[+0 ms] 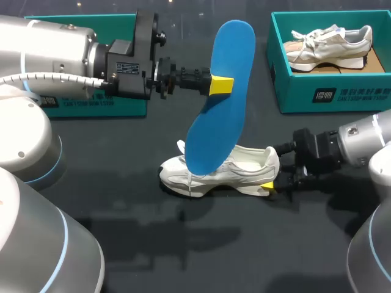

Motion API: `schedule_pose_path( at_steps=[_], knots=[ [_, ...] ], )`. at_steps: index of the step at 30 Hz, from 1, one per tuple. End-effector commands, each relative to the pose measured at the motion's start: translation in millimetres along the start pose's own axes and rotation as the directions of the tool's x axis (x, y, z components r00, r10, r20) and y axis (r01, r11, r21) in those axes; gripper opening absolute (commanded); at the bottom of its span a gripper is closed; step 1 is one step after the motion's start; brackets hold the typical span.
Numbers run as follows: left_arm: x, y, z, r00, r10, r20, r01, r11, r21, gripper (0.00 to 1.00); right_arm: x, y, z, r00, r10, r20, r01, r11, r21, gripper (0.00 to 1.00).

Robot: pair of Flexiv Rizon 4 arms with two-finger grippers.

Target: Take the shoe out of the shoebox, open the shoe tongue, remove and reinsert the insole, then place the shoe into the shoebox

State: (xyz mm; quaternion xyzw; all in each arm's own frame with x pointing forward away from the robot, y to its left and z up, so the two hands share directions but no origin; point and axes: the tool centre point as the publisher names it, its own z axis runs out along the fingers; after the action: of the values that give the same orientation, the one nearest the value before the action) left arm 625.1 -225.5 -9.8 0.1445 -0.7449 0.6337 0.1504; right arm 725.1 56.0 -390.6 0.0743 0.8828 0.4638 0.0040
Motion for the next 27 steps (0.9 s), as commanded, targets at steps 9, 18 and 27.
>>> schedule_pose_path(
  at_steps=[9,18,27],
  knots=[
    [0.2,0.7,0.4,1.0,0.001,0.0,-0.001,1.0,0.002,0.0,3.0,15.6,-35.0,0.999,0.035,-0.022,-0.024,0.928,0.372,1.0],
    [0.2,0.7,0.4,1.0,0.001,0.0,-0.001,1.0,0.002,0.0,9.1,36.5,-42.3,0.999,0.022,0.045,-0.045,0.785,0.617,1.0],
    [0.2,0.7,0.4,1.0,0.001,0.0,-0.001,1.0,0.002,0.0,8.2,42.7,-35.4,0.998,0.036,0.053,-0.062,0.753,0.655,1.0]
  ],
)
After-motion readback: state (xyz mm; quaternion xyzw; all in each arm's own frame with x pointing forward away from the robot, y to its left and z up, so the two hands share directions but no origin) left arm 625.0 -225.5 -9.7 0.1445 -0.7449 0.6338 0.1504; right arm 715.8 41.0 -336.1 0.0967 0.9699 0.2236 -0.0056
